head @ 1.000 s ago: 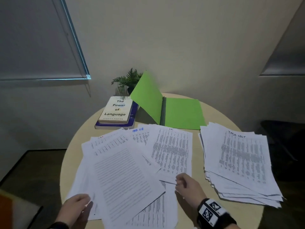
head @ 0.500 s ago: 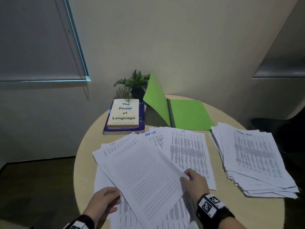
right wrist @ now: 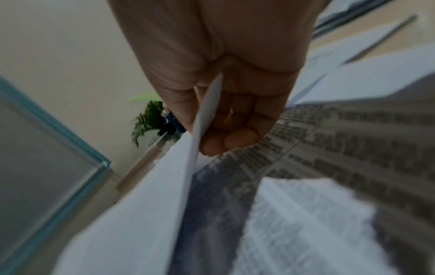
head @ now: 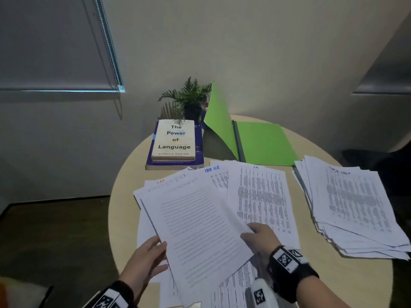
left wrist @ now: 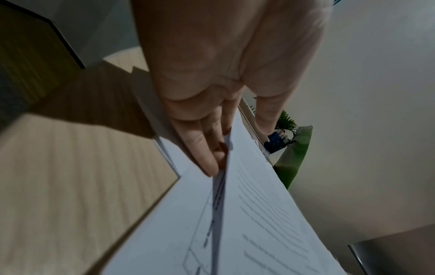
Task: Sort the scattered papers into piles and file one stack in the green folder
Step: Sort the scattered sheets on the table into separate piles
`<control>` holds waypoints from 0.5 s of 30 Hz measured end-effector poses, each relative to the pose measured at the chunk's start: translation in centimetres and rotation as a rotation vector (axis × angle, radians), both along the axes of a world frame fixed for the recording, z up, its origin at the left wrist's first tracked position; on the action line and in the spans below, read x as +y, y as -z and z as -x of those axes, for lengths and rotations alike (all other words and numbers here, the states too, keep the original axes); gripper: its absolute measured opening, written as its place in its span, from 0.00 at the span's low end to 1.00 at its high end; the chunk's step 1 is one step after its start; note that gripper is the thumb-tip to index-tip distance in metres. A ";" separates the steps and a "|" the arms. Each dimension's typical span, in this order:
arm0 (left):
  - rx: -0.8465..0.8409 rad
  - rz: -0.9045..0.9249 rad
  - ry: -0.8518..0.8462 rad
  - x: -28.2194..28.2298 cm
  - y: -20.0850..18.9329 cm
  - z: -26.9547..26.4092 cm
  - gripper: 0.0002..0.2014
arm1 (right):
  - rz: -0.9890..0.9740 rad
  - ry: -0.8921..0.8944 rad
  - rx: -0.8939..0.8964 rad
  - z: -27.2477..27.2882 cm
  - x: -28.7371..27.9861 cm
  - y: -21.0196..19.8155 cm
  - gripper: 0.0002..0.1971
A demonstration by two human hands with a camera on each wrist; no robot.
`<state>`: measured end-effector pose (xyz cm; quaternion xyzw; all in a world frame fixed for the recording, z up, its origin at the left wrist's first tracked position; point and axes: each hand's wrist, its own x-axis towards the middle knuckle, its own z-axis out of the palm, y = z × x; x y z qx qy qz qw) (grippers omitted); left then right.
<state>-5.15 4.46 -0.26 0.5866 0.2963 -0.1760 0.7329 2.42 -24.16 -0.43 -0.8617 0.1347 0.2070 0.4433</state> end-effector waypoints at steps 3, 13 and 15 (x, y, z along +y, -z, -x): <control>-0.041 0.028 -0.036 0.1 -0.6 -0.3 0.02 | -0.269 0.099 0.092 1.1 -0.1 1.2 0.10; -0.002 -0.003 -0.035 1.6 0.9 -1.6 0.17 | 0.355 0.138 -0.128 0.7 -2.1 -0.9 0.27; 0.001 -0.046 -0.078 2.8 0.9 -1.6 0.17 | 0.460 0.327 -0.080 -0.4 -4.0 -1.2 0.41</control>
